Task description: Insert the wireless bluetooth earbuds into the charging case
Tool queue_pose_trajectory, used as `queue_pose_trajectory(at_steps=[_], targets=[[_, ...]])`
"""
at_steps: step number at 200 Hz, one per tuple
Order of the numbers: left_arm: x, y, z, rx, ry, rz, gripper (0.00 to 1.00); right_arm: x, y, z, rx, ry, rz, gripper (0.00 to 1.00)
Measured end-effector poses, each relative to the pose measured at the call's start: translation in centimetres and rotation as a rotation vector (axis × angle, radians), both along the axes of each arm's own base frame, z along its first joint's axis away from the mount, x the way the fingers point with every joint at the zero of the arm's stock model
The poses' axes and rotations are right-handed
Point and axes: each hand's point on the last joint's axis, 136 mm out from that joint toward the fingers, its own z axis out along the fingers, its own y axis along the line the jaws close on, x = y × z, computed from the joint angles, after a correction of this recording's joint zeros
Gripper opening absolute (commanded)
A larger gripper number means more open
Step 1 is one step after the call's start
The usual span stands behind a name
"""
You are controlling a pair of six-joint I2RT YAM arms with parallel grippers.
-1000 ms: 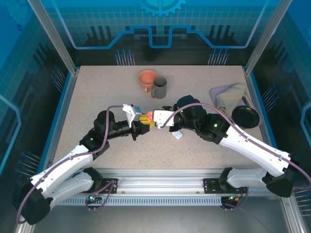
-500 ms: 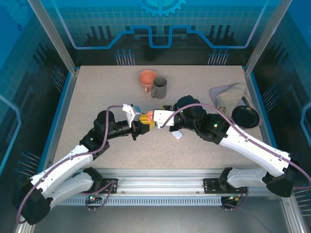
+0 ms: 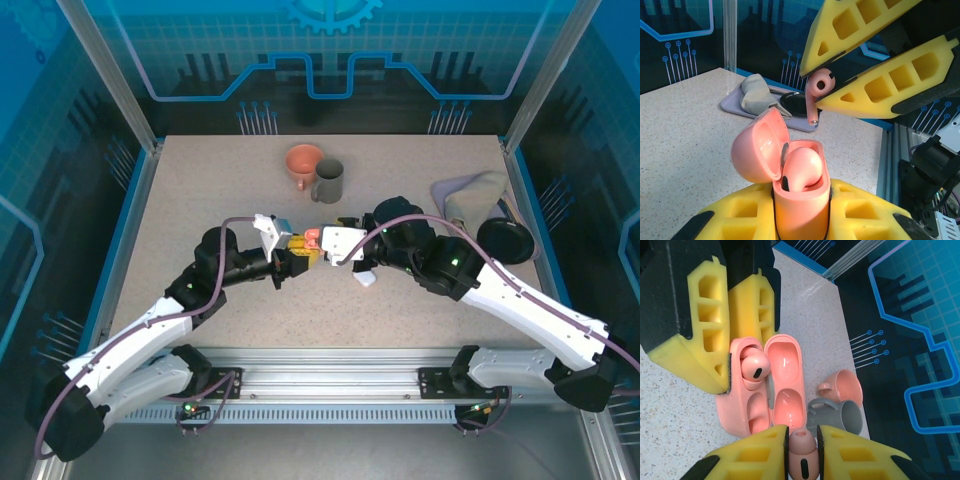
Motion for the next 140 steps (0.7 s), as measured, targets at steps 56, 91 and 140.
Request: queue_pose_trajectory(at_steps=[56, 91, 140], targets=[[0.0, 0.0, 0.0, 0.000, 0.000, 0.000, 0.00, -0.1, 0.5, -0.5, -0.001, 0.018, 0.018, 0.22], [0.0, 0.0, 0.0, 0.000, 0.000, 0.000, 0.00, 0.1, 0.8, -1.0, -0.013, 0.028, 0.020, 0.22], [0.0, 0.0, 0.0, 0.000, 0.000, 0.000, 0.00, 0.1, 0.8, -1.0, -0.013, 0.028, 0.020, 0.22]])
